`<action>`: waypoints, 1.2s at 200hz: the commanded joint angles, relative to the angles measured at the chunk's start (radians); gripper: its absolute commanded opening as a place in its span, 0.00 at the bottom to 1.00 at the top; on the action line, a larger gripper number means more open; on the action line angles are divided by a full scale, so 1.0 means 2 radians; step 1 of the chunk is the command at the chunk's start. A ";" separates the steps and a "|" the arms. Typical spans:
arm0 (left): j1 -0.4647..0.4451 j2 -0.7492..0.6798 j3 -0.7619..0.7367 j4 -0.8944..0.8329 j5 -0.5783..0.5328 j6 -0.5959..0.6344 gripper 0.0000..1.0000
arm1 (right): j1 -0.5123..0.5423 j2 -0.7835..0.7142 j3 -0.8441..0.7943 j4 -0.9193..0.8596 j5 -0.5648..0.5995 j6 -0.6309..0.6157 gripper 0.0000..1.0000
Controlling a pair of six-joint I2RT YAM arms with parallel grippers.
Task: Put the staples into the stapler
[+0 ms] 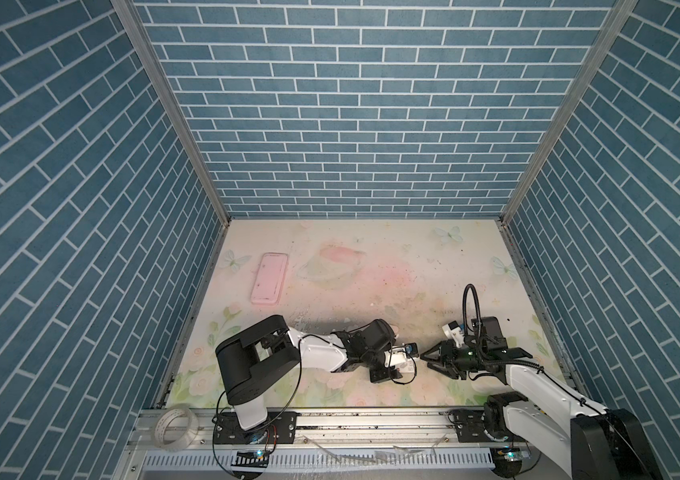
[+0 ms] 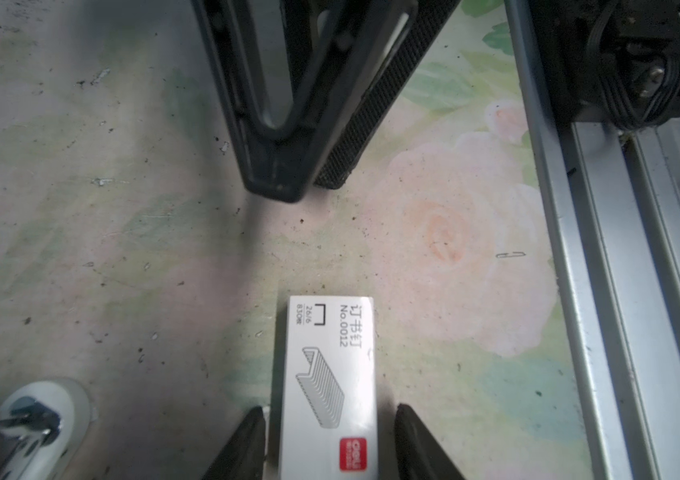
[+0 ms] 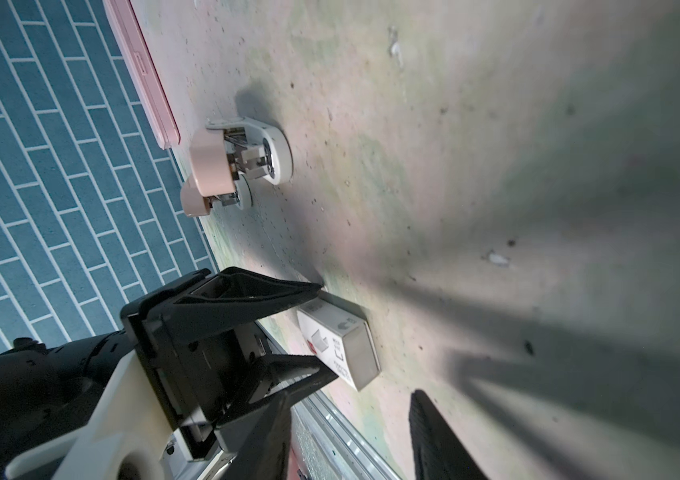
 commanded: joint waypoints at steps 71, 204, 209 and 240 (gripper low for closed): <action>-0.002 0.032 0.007 -0.020 0.019 -0.001 0.34 | 0.035 0.033 -0.013 0.060 -0.009 0.025 0.47; -0.003 0.045 0.017 -0.050 0.022 0.008 0.41 | 0.053 0.021 -0.026 0.069 -0.016 0.031 0.45; -0.002 0.046 0.018 -0.053 0.022 0.010 0.40 | 0.053 0.018 -0.027 0.069 -0.017 0.032 0.45; -0.002 0.048 0.023 -0.065 0.024 0.012 0.40 | 0.053 0.005 -0.031 0.065 -0.020 0.033 0.45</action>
